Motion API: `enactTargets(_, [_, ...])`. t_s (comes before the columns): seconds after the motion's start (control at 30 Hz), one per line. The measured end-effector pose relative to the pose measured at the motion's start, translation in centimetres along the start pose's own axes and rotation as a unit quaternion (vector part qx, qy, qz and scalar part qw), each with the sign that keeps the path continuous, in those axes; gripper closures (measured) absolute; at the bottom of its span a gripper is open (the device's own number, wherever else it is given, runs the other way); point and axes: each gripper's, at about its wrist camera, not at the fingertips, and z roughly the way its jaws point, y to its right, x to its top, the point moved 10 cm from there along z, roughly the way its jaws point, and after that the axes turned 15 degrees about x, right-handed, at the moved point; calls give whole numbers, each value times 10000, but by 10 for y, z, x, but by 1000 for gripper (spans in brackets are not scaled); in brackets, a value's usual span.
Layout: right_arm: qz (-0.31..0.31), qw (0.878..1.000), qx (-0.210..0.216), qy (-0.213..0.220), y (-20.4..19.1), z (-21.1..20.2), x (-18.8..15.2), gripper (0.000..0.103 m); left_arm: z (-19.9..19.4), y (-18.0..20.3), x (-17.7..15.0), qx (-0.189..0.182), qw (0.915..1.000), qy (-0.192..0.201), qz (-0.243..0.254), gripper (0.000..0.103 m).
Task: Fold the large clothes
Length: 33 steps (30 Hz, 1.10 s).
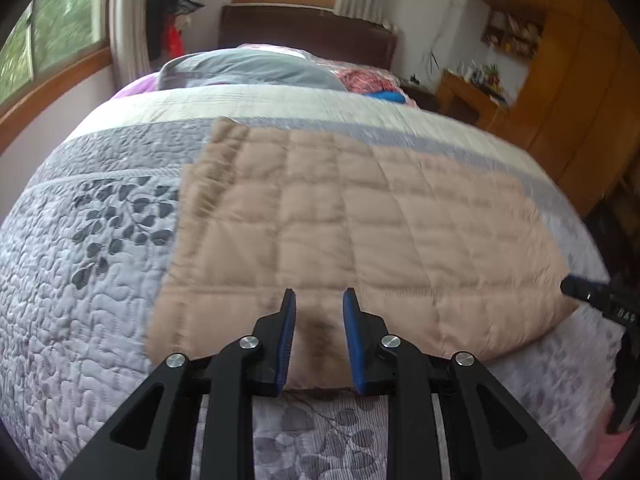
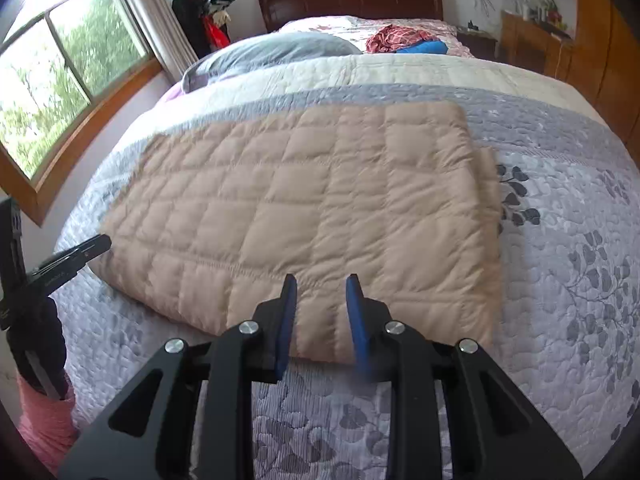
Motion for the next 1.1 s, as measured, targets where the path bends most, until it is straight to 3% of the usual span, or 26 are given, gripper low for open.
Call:
enactTargets(0.1, [98,9997,-44,-217,7,17,-11,79,20,9,-16,123,9996,-147,210,79])
enactTargets(0.2, [435,9979,109,-469,23,41,-29,81,37,11,-29,-48,9990,-361,240,77])
enactTargets(0.33, [295,9991,74,-290,24,46,-34,81,42,8,-32,-187,9991,-299,241,77])
enactTargets(0.47, [411,9988,75,-270,21,39,-28,81,35,11,-31,37,9992,-312,239,78])
enactTargets(0.5, [403,9989,104,-224,16,33,-25,77,28,13,-27,80,9993,-270,263,79])
enactTargets(0.67, [140,9994,323,49,-16,17,6,77,0,43,7,-199,9993,89,305,79])
enactTargets(0.83, [162,9994,295,-94,-20,43,26,77,21,81,23,-406,9983,-160,378,79])
enactTargets(1.1, [317,9989,213,-258,-2,80,18,79,53,88,9,-165,9977,-42,662,79])
